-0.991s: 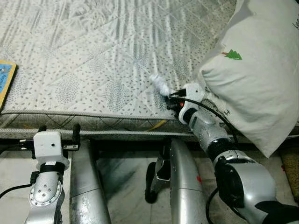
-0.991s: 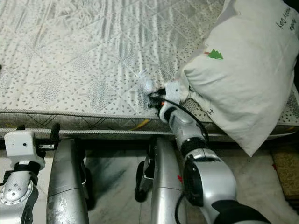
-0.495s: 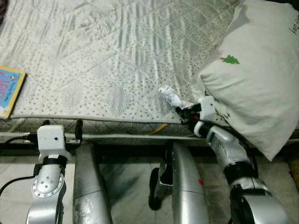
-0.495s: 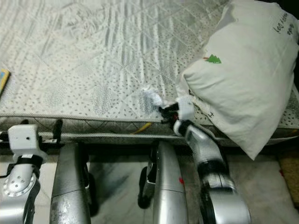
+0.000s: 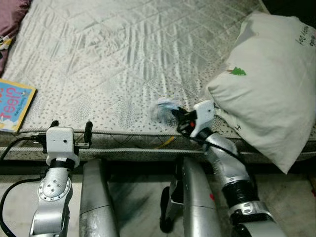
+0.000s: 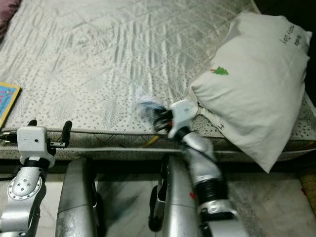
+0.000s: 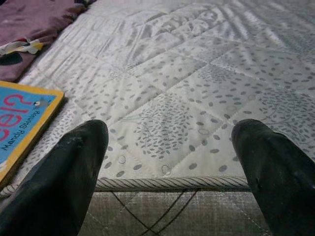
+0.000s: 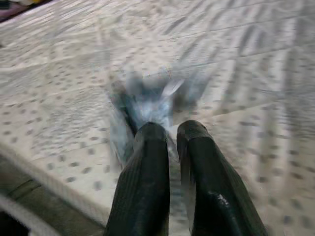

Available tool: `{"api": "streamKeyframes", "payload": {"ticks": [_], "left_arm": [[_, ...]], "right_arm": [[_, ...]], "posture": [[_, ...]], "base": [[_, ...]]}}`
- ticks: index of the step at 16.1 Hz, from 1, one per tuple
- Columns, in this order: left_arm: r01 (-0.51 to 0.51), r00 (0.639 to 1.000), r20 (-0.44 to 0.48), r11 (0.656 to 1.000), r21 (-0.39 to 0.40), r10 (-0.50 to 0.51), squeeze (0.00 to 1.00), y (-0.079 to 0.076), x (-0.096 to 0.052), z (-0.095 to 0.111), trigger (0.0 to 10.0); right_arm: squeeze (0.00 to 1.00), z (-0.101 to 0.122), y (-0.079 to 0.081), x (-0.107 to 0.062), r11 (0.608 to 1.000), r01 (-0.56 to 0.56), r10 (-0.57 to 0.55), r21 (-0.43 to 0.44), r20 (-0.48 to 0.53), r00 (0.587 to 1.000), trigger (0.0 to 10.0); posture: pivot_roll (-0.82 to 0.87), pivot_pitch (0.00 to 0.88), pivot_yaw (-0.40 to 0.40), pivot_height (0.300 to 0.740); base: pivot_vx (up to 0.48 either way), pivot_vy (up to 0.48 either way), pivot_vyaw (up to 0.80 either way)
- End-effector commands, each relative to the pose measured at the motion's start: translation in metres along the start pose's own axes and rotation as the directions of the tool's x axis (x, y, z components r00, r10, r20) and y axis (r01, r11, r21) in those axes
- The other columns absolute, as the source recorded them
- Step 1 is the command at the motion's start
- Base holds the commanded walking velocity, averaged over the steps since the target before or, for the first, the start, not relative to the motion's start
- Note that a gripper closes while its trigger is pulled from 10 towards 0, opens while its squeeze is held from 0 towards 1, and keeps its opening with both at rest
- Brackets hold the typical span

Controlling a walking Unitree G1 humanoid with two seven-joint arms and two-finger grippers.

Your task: Clean up the room

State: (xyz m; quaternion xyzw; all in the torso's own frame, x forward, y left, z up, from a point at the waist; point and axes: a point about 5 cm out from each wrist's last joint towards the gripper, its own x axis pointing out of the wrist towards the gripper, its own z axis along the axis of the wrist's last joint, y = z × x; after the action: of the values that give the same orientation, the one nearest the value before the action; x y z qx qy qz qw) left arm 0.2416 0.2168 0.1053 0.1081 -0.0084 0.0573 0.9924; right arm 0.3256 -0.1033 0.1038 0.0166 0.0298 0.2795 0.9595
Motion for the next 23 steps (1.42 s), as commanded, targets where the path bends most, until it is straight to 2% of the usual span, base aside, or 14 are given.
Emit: {"api": "streamKeyframes", "payload": {"ticks": [1, 5, 6, 7, 8, 9, 11, 14, 15, 19, 21, 23], "left_arm": [[0.011, 1.0, -0.016, 1.0, 0.011, -0.011, 0.0, -0.002, -0.003, -0.004, 10.0], [-0.003, 1.0, -0.016, 1.0, 0.006, 0.003, 0.0, -0.001, -0.005, -0.005, 10.0], [-0.007, 1.0, -0.017, 1.0, 0.005, 0.007, 0.0, -0.001, -0.005, -0.006, 10.0], [-0.011, 1.0, -0.017, 1.0, 0.006, 0.012, 0.0, 0.0, -0.006, -0.006, 10.0], [-0.013, 1.0, -0.018, 1.0, 0.005, 0.014, 0.0, 0.001, -0.006, -0.006, 10.0], [-0.013, 1.0, -0.019, 1.0, 0.004, 0.013, 0.0, 0.001, -0.006, -0.006, 10.0], [0.024, 0.999, -0.029, 1.0, -0.005, -0.024, 0.0, -0.001, -0.01, -0.006, 10.0], [0.083, 0.996, -0.03, 0.996, 0.031, -0.082, 0.0, -0.001, -0.017, -0.003, 10.0], [0.107, 0.994, -0.034, 0.994, 0.021, -0.106, 0.0, -0.002, -0.016, -0.001, 10.0], [0.103, 0.994, -0.032, 0.994, 0.025, -0.102, 0.0, 0.007, -0.02, 0.009, 10.0], [0.105, 0.993, -0.054, 0.994, 0.038, -0.103, 0.0, 0.011, -0.03, 0.01, 10.0], [0.108, 0.991, -0.079, 0.993, 0.041, -0.104, 0.0, 0.016, -0.042, 0.011, 10.0]], "right_arm": [[0.0, -0.002, -0.001, -0.002, 1.0, 0.022, -0.022, -0.014, -0.018, 1.0, 10.0], [0.0, -0.004, 0.018, 0.007, 1.0, 0.026, -0.026, -0.012, -0.038, 0.999, 10.0], [0.0, -0.004, 0.017, 0.008, 1.0, 0.027, -0.027, -0.009, -0.039, 0.999, 10.0], [0.0, -0.003, 0.015, 0.008, 0.999, 0.037, -0.036, 0.029, -0.033, 0.999, 10.0], [0.39, -0.001, 0.015, 0.008, 0.998, 0.035, -0.034, 0.053, -0.02, 0.999, 10.0], [1.0, 0.0, 0.015, 0.009, 0.998, 0.031, -0.03, 0.048, -0.012, 0.999, 10.0], [1.0, 0.005, 0.014, 0.014, 0.998, 0.06, -0.061, 0.032, 0.031, 0.998, 10.0], [1.0, 0.007, 0.011, 0.015, 0.996, 0.094, -0.094, 0.004, 0.055, 0.994, 10.0], [1.0, 0.008, 0.006, 0.015, 0.992, 0.116, -0.118, 0.042, 0.07, 0.991, 10.0], [1.0, 0.012, -0.003, 0.019, 0.984, 0.173, -0.176, 0.046, 0.086, 0.981, 10.0], [1.0, 0.013, -0.01, 0.023, 0.981, 0.188, -0.192, 0.047, 0.082, 0.978, 10.0], [1.0, 0.023, -0.014, 0.031, 0.977, 0.202, -0.209, 0.076, 0.104, 0.972, 10.0]], "posture": [[0.17, 0.145, -0.107, 0.532], [0.17, 0.155, -0.121, 0.532], [0.17, 0.156, -0.123, 0.532], [0.17, 0.159, -0.125, 0.532], [0.17, 0.16, -0.125, 0.532], [0.17, 0.165, -0.125, 0.532], [0.17, 0.198, -0.109, 0.532], [0.16, 0.231, -0.062, 0.532], [0.17, 0.247, -0.046, 0.532], [0.19, 0.302, -0.042, 0.532], [0.22, 0.357, -0.034, 0.532], [0.23, 0.396, -0.034, 0.532]], "base": [[0.0, 0.0, 0.0], [0.0, 0.0, 0.0], [0.0, 0.0, 0.0], [0.0, 0.0, 0.0], [0.0, 0.0, 0.0], [0.0, 0.0, 0.0], [0.0, 0.0, 0.0], [0.0, 0.0, 0.0], [0.0, 0.0, 0.0], [0.0, 0.0, 0.0], [0.0, 0.0, 0.0], [0.0, 0.0, 0.0]]}}
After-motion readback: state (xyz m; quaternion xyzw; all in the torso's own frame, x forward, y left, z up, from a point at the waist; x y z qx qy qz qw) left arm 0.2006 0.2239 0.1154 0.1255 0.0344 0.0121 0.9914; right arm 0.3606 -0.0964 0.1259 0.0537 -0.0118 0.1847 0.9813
